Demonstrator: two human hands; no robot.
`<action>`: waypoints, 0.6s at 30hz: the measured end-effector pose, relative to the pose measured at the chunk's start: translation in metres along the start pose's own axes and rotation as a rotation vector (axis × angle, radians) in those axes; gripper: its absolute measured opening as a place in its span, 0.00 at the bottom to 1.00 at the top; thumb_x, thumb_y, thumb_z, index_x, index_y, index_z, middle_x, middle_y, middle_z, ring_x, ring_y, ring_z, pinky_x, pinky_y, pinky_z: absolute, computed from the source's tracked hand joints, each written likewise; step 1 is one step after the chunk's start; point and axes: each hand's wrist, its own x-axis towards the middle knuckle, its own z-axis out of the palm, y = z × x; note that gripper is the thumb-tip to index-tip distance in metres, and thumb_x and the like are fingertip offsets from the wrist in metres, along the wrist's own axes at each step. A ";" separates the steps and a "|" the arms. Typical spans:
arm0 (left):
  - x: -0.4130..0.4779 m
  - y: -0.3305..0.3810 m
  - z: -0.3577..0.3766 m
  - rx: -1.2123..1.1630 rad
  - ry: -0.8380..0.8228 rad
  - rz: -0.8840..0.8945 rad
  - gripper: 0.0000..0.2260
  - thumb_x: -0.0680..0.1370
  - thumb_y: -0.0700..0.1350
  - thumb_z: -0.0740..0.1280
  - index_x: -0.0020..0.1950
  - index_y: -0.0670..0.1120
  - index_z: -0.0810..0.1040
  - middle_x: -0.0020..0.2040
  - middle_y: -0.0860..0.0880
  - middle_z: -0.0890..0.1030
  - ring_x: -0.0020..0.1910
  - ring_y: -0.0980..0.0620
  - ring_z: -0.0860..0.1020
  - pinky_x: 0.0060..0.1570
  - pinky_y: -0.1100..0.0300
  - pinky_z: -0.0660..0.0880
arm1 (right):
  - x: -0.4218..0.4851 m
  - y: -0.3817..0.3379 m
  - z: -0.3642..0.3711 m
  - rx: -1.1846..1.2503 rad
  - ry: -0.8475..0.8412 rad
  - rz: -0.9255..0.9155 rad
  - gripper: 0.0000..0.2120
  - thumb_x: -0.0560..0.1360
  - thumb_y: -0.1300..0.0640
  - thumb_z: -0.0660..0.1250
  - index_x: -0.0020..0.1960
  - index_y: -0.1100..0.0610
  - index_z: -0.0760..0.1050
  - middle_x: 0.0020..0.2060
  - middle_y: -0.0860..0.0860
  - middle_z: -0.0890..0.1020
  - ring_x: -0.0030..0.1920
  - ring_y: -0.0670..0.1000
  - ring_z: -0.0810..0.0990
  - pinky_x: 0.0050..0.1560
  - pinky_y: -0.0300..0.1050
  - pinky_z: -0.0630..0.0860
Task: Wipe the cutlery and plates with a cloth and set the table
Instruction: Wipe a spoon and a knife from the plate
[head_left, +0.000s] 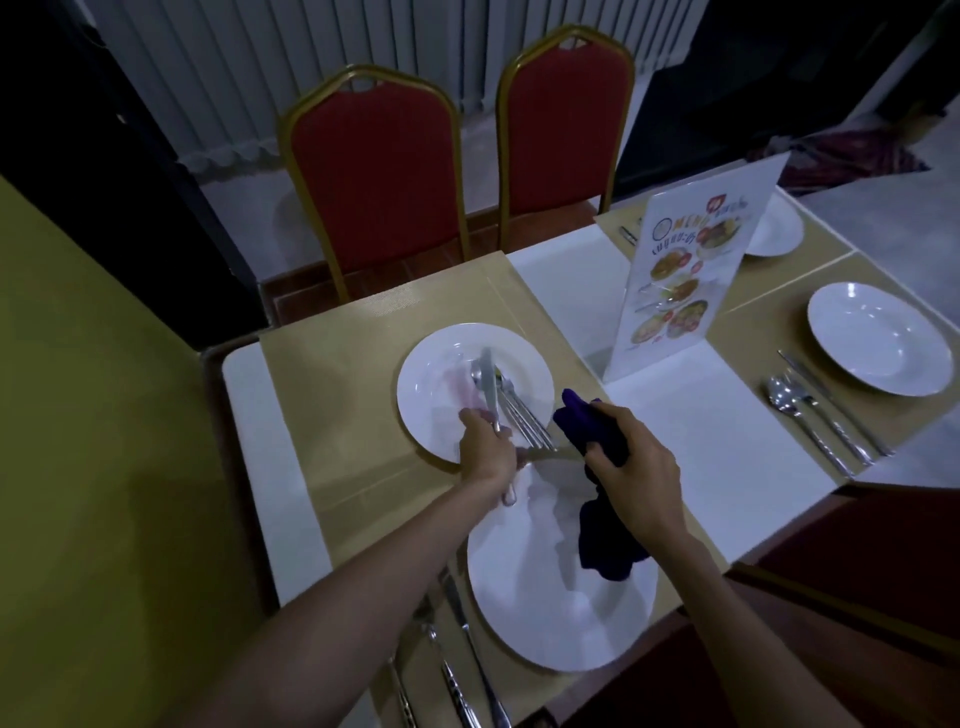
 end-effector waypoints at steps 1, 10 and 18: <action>-0.013 -0.002 -0.006 -0.023 -0.042 0.028 0.07 0.82 0.37 0.57 0.57 0.47 0.62 0.50 0.46 0.77 0.41 0.49 0.79 0.30 0.63 0.77 | 0.001 -0.002 -0.001 0.007 0.020 0.002 0.22 0.76 0.58 0.67 0.69 0.47 0.71 0.61 0.45 0.81 0.51 0.49 0.79 0.45 0.44 0.70; -0.142 -0.033 -0.032 0.123 -0.137 0.295 0.13 0.84 0.45 0.58 0.43 0.46 0.78 0.33 0.54 0.75 0.29 0.60 0.71 0.35 0.64 0.69 | -0.030 -0.027 -0.028 -0.346 -0.001 -0.557 0.16 0.78 0.48 0.60 0.63 0.45 0.80 0.63 0.47 0.80 0.41 0.56 0.78 0.31 0.43 0.72; -0.208 -0.032 -0.034 0.015 -0.074 0.316 0.13 0.83 0.46 0.58 0.42 0.47 0.78 0.33 0.54 0.72 0.26 0.57 0.65 0.27 0.64 0.63 | -0.064 -0.040 -0.070 -0.351 0.010 -0.605 0.16 0.79 0.48 0.60 0.65 0.42 0.77 0.63 0.44 0.79 0.45 0.55 0.78 0.32 0.44 0.74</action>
